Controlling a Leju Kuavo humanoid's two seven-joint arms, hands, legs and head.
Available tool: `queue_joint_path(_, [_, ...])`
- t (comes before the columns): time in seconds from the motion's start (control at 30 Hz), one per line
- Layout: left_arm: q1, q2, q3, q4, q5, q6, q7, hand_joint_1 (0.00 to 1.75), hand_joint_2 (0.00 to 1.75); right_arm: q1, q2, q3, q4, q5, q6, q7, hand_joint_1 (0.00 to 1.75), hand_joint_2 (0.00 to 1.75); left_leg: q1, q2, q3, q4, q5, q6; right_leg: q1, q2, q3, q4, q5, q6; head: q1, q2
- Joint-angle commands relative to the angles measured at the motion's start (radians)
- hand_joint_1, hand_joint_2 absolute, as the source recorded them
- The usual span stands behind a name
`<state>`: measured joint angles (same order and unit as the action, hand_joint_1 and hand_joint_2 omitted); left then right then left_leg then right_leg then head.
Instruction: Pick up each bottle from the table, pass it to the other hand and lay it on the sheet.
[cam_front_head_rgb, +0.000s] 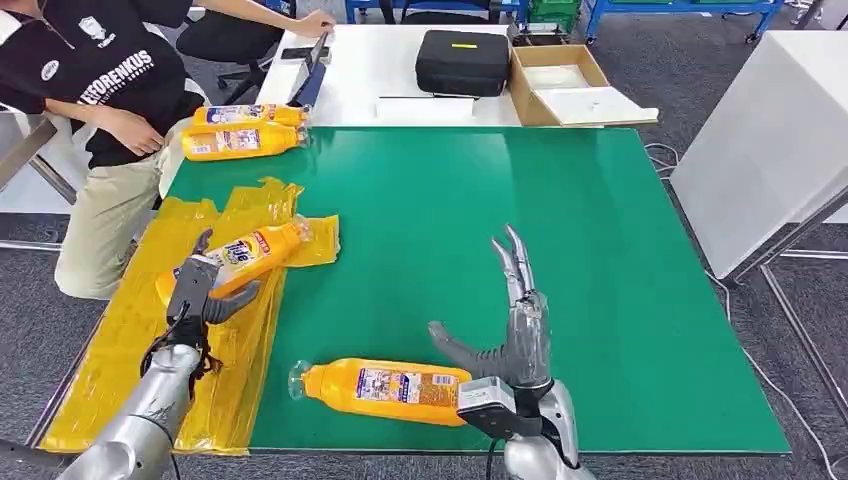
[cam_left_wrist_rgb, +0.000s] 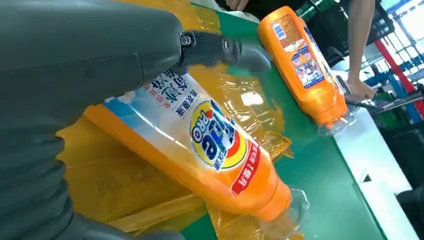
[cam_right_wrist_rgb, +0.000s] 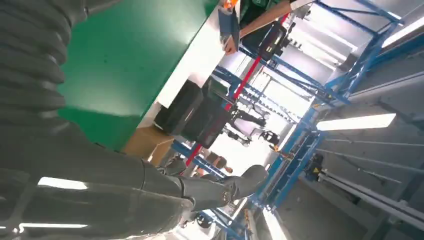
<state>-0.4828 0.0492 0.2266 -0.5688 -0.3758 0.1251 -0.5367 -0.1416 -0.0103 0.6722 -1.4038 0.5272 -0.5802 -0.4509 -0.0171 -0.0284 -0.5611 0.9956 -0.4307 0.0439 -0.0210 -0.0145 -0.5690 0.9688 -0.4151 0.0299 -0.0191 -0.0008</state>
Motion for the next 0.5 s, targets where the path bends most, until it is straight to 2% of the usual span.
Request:
queue_joint_path(0.03, [0.037,-0.024,-0.029,0.019,0.014,-0.035,0.028,0.00,1.75,-0.030,-0.009,0.008,0.056,0.004,0.008,0.009,0.00,1.75,0.000,0.003,-0.001,-0.001,0.000,-0.003,0.000,0.002,-0.001,-0.001,0.000,-0.001,0.000,0.000])
queue_joint_path(0.27, [0.051,-0.024,-0.053,-0.026,0.088,-0.147,0.011,0.00,1.75,-0.031,-0.016,0.009,0.062,0.022,0.014,0.025,0.00,1.75,0.002,0.004,-0.004,-0.002,0.000,-0.004,0.001,0.003,-0.006,-0.003,0.002,-0.002,0.000,0.000])
queue_joint_path(0.37, [0.120,-0.030,-0.088,-0.212,0.159,-0.188,0.012,0.00,1.75,-0.039,-0.022,0.016,0.056,0.068,0.011,0.066,0.00,1.75,0.000,0.003,-0.003,-0.001,-0.001,-0.003,-0.001,0.002,-0.005,-0.001,0.000,-0.001,0.000,0.000])
queue_joint_path(0.5, [0.158,-0.031,-0.112,-0.323,0.179,-0.171,0.025,0.00,1.75,-0.038,-0.026,0.022,0.047,0.089,0.017,0.082,0.00,1.75,0.002,0.006,-0.006,0.000,-0.001,-0.005,0.001,0.005,-0.007,-0.002,0.001,-0.002,0.000,0.000])
